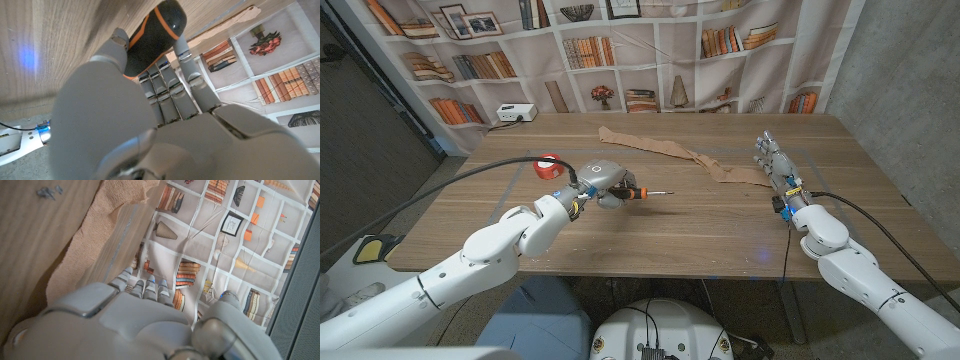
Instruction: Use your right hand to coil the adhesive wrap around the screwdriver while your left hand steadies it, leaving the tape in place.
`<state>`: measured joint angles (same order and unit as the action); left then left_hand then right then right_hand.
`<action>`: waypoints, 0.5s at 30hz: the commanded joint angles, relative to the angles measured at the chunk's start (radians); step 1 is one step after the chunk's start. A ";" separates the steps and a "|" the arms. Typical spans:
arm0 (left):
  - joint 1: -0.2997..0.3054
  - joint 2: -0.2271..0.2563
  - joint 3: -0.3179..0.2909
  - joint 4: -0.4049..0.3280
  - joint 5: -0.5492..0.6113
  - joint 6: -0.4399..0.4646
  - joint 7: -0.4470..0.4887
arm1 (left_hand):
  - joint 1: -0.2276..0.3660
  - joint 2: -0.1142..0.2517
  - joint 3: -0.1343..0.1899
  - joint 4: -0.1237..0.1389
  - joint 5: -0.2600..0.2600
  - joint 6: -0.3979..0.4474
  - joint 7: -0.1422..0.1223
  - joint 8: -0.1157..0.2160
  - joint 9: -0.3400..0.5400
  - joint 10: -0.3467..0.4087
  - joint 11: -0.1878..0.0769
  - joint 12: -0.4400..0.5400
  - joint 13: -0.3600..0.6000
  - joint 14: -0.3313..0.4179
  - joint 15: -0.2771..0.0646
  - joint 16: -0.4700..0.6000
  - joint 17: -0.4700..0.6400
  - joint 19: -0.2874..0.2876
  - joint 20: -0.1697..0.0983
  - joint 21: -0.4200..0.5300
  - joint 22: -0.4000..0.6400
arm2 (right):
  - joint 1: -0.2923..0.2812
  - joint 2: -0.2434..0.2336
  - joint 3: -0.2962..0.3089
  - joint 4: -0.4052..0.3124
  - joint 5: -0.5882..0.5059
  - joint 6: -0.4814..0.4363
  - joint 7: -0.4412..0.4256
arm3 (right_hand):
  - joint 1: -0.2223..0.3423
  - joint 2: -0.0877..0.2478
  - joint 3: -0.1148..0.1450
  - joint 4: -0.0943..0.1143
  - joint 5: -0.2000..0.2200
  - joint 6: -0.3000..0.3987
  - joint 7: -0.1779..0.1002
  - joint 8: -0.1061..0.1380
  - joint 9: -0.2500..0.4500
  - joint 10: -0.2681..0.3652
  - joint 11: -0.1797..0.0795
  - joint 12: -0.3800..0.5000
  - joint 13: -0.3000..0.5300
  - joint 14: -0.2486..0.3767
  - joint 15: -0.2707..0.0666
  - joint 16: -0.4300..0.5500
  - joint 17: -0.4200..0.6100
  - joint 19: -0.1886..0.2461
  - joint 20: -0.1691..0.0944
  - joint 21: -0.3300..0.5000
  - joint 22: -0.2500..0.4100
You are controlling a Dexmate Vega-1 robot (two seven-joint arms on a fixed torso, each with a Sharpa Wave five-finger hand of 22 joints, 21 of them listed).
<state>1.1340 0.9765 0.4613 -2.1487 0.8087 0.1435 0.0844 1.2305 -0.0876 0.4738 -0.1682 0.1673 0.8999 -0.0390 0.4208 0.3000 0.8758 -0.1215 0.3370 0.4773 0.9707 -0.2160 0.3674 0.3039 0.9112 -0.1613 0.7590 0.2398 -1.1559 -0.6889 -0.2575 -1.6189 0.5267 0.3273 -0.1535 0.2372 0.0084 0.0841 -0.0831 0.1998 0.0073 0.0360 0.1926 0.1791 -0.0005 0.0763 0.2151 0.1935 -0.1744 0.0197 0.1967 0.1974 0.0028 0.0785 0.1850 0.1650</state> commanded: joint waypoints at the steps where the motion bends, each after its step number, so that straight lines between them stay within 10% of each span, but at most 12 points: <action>1: 0.025 -0.008 -0.010 -0.004 -0.008 0.056 0.036 | 0.208 0.215 0.000 0.002 0.005 0.017 0.015 0.056 0.082 0.007 -0.002 -0.002 0.003 0.024 -0.014 -0.002 0.002 0.024 -0.030 0.013 0.003 | -0.022 -0.037 0.011 -0.049 -0.080 -0.025 -0.050 | 0.004 0.006 0.000 -0.006 0.000 0.010 0.001 0.007 0.006 0.001 0.001 0.004 0.005 -0.024 0.000 0.006 0.003 0.001 0.000 0.003 0.005; 15: 0.035 -0.046 -0.002 0.007 -0.024 0.112 0.096 | 0.208 0.213 -0.005 0.003 0.005 0.029 0.005 0.061 0.079 0.014 -0.001 -0.011 -0.001 0.028 -0.015 -0.004 0.003 0.021 -0.031 0.029 -0.002 | -0.039 -0.108 0.017 -0.118 -0.215 -0.092 -0.095 | 0.009 0.006 0.001 -0.010 -0.001 0.010 0.003 0.005 0.006 -0.012 0.003 -0.003 0.005 -0.007 -0.006 0.012 0.003 -0.002 0.000 0.003 0.005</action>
<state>1.1606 0.9577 0.4540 -2.1514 0.7971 0.2173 0.1353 1.2293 -0.0865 0.4683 -0.1681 0.1672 0.9050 -0.0437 0.4209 0.3000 0.8791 -0.1251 0.3281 0.4773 0.9760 -0.2181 0.3669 0.3035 0.9073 -0.1651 0.7807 0.2366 -1.1837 -0.7530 -0.2445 -1.6941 0.3894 0.2780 -0.2249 0.2374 0.0086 0.0859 -0.0872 0.1999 0.0110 0.0321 0.1925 0.1790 -0.0006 0.0763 0.2151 0.1934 -0.1744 0.0197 0.2044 0.1974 0.0028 0.0785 0.1850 0.1650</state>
